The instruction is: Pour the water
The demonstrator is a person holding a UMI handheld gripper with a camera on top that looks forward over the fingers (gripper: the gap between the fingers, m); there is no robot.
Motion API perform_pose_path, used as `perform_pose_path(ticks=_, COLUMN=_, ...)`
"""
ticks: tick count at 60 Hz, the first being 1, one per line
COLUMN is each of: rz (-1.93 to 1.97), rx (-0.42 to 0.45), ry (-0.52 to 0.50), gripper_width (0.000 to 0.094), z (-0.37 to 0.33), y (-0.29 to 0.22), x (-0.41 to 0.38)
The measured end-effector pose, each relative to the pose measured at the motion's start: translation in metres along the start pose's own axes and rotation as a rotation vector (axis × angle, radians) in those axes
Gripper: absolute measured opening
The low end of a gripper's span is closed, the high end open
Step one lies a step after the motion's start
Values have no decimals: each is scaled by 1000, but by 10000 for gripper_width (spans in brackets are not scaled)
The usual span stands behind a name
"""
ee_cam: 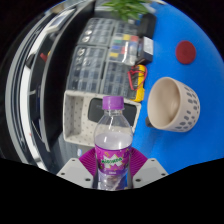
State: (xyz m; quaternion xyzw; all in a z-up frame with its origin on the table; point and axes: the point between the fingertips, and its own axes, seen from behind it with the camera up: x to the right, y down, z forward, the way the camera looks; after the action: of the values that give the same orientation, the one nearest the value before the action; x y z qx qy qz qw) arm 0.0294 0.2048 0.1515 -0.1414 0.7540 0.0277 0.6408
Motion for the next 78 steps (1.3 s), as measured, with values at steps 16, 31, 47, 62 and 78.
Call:
perform_pose_path(ticks=16, rz=447, rx=-16, ry=-8, gripper_width=397, z=8, y=-14, x=-3)
perform_pose_path(ticks=31, rz=611, rx=4, ry=9, gripper_width=397, z=8, y=-22, x=4)
perform_pose_path(ticks=47, rz=335, rx=-77, ry=42, gripper_width=397, z=0, y=-24, x=-7)
perform_pose_path(ticks=62, rz=-431, rx=1, ry=-1, gripper_width=400, z=-18, y=-107, x=-82)
perform_pose_path(ticks=78, rz=-1258, rx=205, ry=207, gripper_width=398, z=-34, y=-223, x=-74)
